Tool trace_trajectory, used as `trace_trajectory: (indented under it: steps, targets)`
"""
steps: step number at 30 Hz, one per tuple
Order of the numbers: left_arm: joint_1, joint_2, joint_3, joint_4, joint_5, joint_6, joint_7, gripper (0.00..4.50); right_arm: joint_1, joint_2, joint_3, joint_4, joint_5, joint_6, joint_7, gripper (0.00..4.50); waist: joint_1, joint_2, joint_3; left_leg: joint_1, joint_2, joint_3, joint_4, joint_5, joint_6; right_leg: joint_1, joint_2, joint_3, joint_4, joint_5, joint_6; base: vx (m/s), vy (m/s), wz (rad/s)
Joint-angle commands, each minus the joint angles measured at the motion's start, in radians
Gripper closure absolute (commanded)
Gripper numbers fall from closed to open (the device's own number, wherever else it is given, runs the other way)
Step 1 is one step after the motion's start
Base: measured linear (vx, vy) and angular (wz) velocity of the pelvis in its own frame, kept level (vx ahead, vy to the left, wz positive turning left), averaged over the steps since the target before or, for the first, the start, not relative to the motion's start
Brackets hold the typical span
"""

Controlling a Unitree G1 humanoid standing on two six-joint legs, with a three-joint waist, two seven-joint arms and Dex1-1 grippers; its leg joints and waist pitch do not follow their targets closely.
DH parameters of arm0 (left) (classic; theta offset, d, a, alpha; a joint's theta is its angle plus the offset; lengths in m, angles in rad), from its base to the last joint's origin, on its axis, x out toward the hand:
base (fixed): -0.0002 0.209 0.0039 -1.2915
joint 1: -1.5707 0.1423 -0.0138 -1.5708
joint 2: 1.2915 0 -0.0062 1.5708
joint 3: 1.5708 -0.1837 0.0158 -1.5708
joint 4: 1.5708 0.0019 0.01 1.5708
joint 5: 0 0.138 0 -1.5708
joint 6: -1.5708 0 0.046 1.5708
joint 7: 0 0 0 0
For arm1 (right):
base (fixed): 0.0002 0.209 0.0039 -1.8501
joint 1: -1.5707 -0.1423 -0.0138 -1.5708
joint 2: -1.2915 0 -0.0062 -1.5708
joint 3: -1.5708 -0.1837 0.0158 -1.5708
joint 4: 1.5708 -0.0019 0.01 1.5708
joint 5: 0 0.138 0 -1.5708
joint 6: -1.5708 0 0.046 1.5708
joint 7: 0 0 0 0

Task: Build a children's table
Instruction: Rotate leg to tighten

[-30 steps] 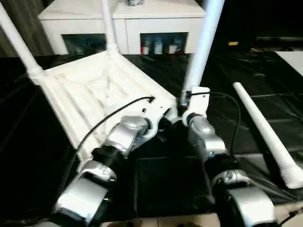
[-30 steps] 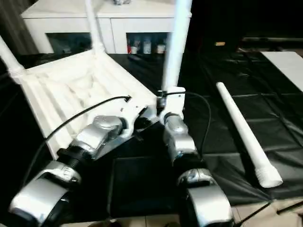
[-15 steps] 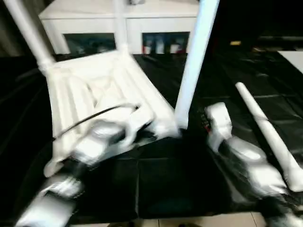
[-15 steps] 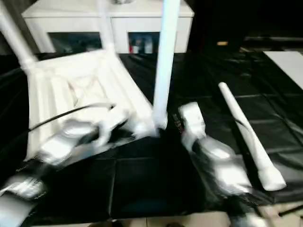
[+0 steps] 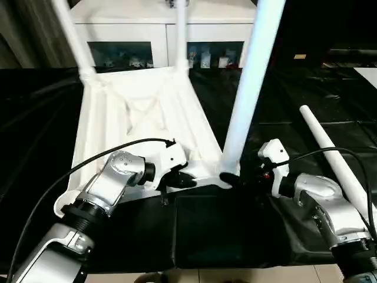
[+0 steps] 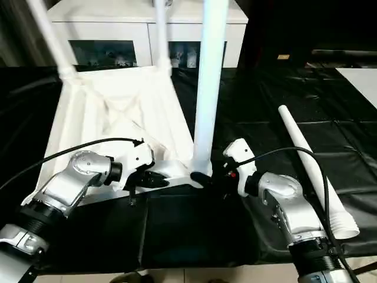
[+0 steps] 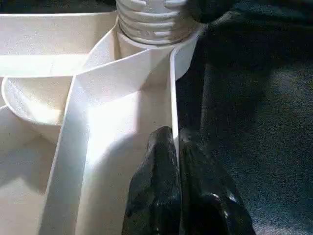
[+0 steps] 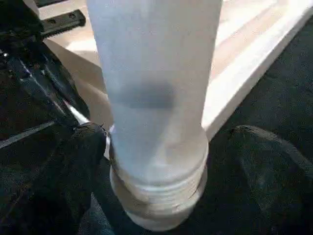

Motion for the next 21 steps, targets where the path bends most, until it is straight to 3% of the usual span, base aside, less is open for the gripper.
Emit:
trace_trajectory:
  steps: [1, 8, 16, 21]
  targets:
    - [-0.014, -0.002, -0.012, -0.057, -0.014, -0.005, -0.022, 4.5, -0.015, 0.003, 0.0, 0.001, 0.001, -0.007, 0.016, 0.21, -0.003, -0.009, -0.074, 0.043, 0.09, -0.057, -0.091, -0.343, -0.025, 0.023, -0.072, 0.04, -0.072, -0.317, -0.216, 0.0, 0.0, 0.0]
    - [-0.011, -0.003, -0.009, -0.062, -0.011, 0.003, -0.026, 4.5, -0.011, -0.002, 0.004, 0.017, 0.0, -0.016, 0.05, 0.84, -0.001, -0.008, -0.076, 0.041, 0.089, -0.054, -0.089, -0.305, -0.007, 0.027, -0.07, 0.04, -0.066, -0.263, -0.232, 0.0, 0.0, 0.0]
    - [-0.011, -0.003, -0.012, -0.062, -0.008, 0.008, -0.032, 4.5, -0.004, -0.009, 0.013, 0.024, -0.012, -0.021, 0.071, 1.61, 0.0, -0.007, -0.076, 0.043, 0.09, -0.055, -0.088, -0.313, -0.008, 0.026, -0.07, 0.039, -0.068, -0.284, -0.231, 0.0, 0.0, 0.0]
    - [-0.004, -0.001, -0.016, -0.072, -0.008, 0.017, -0.039, 4.5, 0.004, -0.01, 0.019, 0.024, -0.017, -0.018, 0.085, 1.8, 0.0, -0.008, -0.077, 0.042, 0.089, -0.054, -0.088, -0.299, -0.004, 0.028, -0.069, 0.039, -0.066, -0.265, -0.234, 0.0, 0.0, 0.0]
